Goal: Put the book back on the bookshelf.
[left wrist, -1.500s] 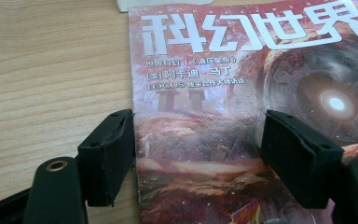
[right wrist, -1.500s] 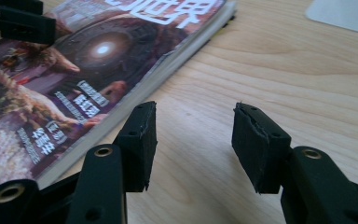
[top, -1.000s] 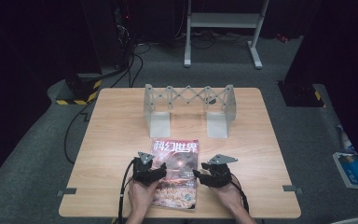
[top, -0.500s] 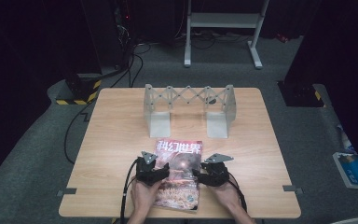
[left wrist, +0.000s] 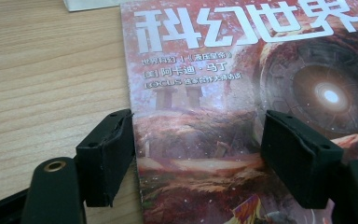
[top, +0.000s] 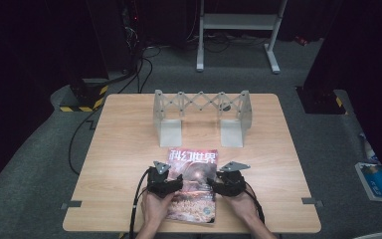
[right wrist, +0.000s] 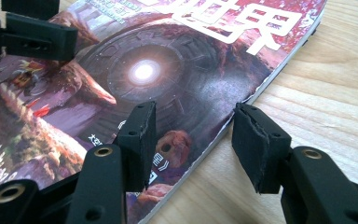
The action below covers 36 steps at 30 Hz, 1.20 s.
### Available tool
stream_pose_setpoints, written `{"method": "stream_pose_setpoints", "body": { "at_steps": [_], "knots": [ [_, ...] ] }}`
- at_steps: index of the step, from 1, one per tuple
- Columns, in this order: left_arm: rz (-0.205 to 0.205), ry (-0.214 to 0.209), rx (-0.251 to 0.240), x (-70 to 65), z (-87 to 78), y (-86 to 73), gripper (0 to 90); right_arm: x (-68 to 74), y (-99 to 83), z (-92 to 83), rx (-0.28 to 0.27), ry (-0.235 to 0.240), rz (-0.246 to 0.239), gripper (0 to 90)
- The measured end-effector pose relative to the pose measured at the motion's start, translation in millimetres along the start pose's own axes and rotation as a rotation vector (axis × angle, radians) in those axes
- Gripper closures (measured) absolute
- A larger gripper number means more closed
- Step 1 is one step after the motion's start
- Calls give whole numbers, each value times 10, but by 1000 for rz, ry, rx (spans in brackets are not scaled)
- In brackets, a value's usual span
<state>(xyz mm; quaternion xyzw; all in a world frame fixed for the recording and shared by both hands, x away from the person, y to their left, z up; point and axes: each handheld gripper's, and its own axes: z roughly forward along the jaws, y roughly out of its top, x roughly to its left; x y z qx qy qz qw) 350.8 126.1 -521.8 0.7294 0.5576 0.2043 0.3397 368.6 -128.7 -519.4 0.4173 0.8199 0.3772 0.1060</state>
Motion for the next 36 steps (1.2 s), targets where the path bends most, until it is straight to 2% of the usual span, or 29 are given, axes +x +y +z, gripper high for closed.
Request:
{"method": "stream_pose_setpoints", "body": {
  "at_steps": [21, 23, 28, 36],
  "knots": [
    [34, -41, 13, -136, 27, 24, 259, -170, -7, -29, -22, -41, 20, 504],
    [41, -52, 12, -167, 34, 25, 262, -191, 16, -44, -1, -51, 18, 504],
    [50, -63, 10, -214, 45, 28, 266, -260, 36, -58, 9, -61, 13, 504],
    [58, -78, 13, -258, 60, 42, 270, -323, 35, -65, 3, -66, 23, 503]
  ]
}}
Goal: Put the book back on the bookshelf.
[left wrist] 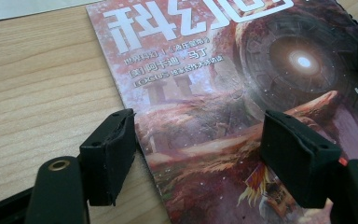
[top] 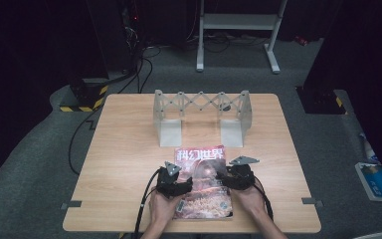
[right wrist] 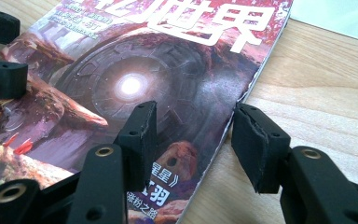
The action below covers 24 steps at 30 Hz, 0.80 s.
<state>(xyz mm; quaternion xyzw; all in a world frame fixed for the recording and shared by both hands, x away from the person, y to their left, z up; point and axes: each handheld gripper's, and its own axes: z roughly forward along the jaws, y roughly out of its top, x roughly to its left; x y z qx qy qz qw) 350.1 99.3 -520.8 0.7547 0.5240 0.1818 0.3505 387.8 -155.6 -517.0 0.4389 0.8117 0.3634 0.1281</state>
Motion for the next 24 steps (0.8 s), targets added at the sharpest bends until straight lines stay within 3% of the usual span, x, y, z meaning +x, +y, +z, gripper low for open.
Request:
{"method": "stream_pose_setpoints", "body": {
  "at_steps": [12, 18, 24],
  "knots": [
    [20, -27, -4, -47, 31, 21, 285, -105, -4, -2, -10, -1, 26, 492],
    [26, -40, -12, -62, 49, 27, 293, -138, 64, 12, 16, -26, -7, 472],
    [24, -81, -16, 14, 48, 38, 304, -189, 66, 16, 22, 3, 7, 444]
  ]
}}
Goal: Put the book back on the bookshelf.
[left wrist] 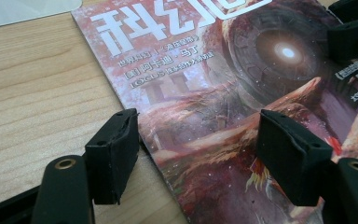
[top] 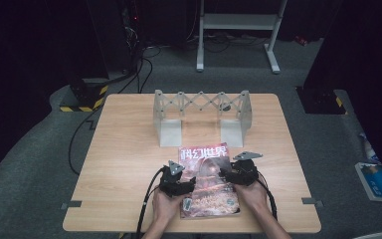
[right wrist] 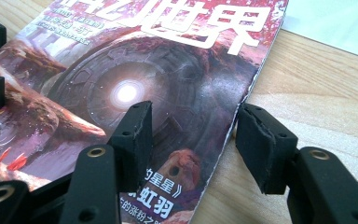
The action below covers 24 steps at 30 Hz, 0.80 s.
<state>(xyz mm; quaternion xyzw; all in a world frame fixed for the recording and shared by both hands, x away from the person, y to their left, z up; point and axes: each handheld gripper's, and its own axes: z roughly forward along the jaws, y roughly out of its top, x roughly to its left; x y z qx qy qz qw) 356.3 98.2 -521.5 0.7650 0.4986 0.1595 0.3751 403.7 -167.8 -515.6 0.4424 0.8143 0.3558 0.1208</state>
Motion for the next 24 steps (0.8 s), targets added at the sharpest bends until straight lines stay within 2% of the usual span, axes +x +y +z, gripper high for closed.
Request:
{"method": "stream_pose_setpoints", "body": {
  "at_steps": [2, 3, 6, 8, 10, 16, 20, 22, 24],
  "knots": [
    [-31, -23, -6, 39, -2, 3, 304, -23, -6, -15, 4, 13, -13, 418],
    [-22, -19, -5, 61, -4, 7, 304, -23, -6, -15, 4, 13, -13, 418],
    [-39, -19, -19, 122, 5, 13, 308, -46, -17, -56, -13, 20, -10, 414],
    [-55, -18, -33, 182, 17, 18, 308, -71, -13, -99, -34, 42, 16, 401],
    [-53, -16, -39, 203, 23, 20, 310, -90, -9, -116, -49, 56, 32, 381],
    [-61, -9, -66, 293, 70, 43, 314, -167, 12, -125, -53, 84, 86, 362],
    [-37, -6, -31, 344, 122, 141, 296, -179, 17, -129, -48, 76, 89, 376],
    [-33, -4, -28, 369, 147, 171, 293, -181, 52, -125, -22, 58, 57, 385],
    [-37, -5, -39, 403, 168, 183, 294, -173, 65, -124, -18, 48, 46, 385]
  ]
}}
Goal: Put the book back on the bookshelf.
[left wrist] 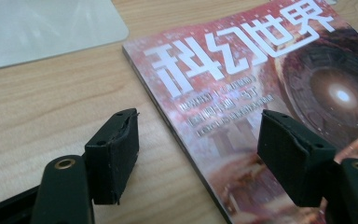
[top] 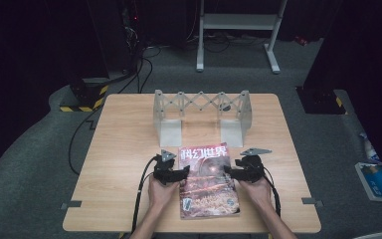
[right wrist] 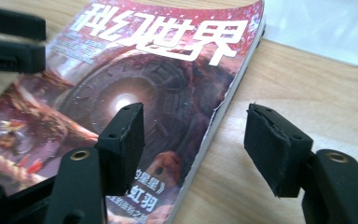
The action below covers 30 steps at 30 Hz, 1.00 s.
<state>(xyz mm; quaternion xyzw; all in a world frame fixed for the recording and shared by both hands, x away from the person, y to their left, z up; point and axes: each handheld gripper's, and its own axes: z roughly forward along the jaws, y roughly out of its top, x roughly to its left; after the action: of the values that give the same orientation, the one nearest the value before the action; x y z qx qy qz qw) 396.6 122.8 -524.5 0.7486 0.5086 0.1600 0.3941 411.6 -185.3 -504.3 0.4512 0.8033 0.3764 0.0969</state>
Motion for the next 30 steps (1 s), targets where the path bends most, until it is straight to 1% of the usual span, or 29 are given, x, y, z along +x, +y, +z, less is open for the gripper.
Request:
{"method": "stream_pose_setpoints", "body": {
  "at_steps": [1, 2, 3, 4, 5, 6, 7, 8, 9, 10, 11, 13, 14, 15, 16, 17, 18, 19, 22, 23, 25, 26, 27, 28, 30],
  "knots": [
    [-9, -2, -8, 12, 6, -2, 296, 0, 15, 4, 2, 4, -14, 385],
    [-4, 4, -14, 27, 11, -2, 297, 6, 32, 8, 7, 5, -18, 385],
    [-10, 0, -20, 33, 16, -5, 298, 7, 54, 17, 10, 2, -29, 385],
    [-5, 3, -30, 42, 28, -6, 297, 14, 106, 41, 18, 0, -30, 386],
    [-5, 3, -30, 42, 28, -6, 297, 14, 106, 41, 18, 0, -30, 386],
    [-1, -1, -39, 53, 41, -4, 297, 4, 151, 62, 18, 4, -8, 400],
    [-1, -1, -39, 53, 41, -4, 296, 4, 151, 62, 18, 4, -8, 400],
    [-10, -8, -44, 54, 48, -3, 296, -8, 188, 74, 20, 2, 14, 413],
    [-19, -12, -48, 58, 55, -1, 296, -8, 188, 74, 20, 2, 14, 413],
    [-28, -15, -59, 63, 71, 5, 296, -27, 229, 87, 17, -6, 36, 431],
    [-34, -17, -61, 62, 77, 7, 296, -39, 246, 90, 17, -6, 46, 436],
    [-34, -16, -57, 57, 86, 17, 296, -51, 266, 96, 22, -4, 55, 443],
    [-27, -15, -53, 53, 93, 26, 291, -61, 301, 106, 33, -11, 65, 459],
    [-13, -12, -47, 47, 105, 39, 291, -61, 301, 106, 33, -11, 65, 459],
    [-12, -10, -45, 31, 119, 49, 290, -60, 337, 119, 40, -27, 56, 466],
    [1, -5, -46, 22, 133, 55, 290, -60, 337, 119, 40, -27, 56, 466],
    [8, 1, -45, 15, 144, 60, 290, -63, 345, 126, 29, -33, 51, 469],
    [9, 3, -47, 14, 149, 62, 290, -64, 359, 134, 44, -35, 62, 469],
    [18, 9, -51, 3, 156, 57, 290, -61, 387, 170, 63, -47, 59, 470],
    [41, 25, -53, -14, 161, 49, 290, -50, 418, 202, 75, -55, 56, 470],
    [46, 31, -52, -28, 164, 46, 290, -43, 432, 213, 83, -60, 59, 470],
    [47, 33, -53, -29, 164, 45, 290, -41, 446, 230, 79, -67, 53, 469],
    [44, 31, -54, -28, 163, 44, 290, -41, 453, 240, 80, -71, 53, 465],
    [43, 31, -56, -27, 164, 42, 292, -41, 480, 282, 107, -82, 52, 459],
    [45, 32, -55, -28, 164, 42, 292, -41, 489, 295, 110, -85, 46, 457]
  ]
}}
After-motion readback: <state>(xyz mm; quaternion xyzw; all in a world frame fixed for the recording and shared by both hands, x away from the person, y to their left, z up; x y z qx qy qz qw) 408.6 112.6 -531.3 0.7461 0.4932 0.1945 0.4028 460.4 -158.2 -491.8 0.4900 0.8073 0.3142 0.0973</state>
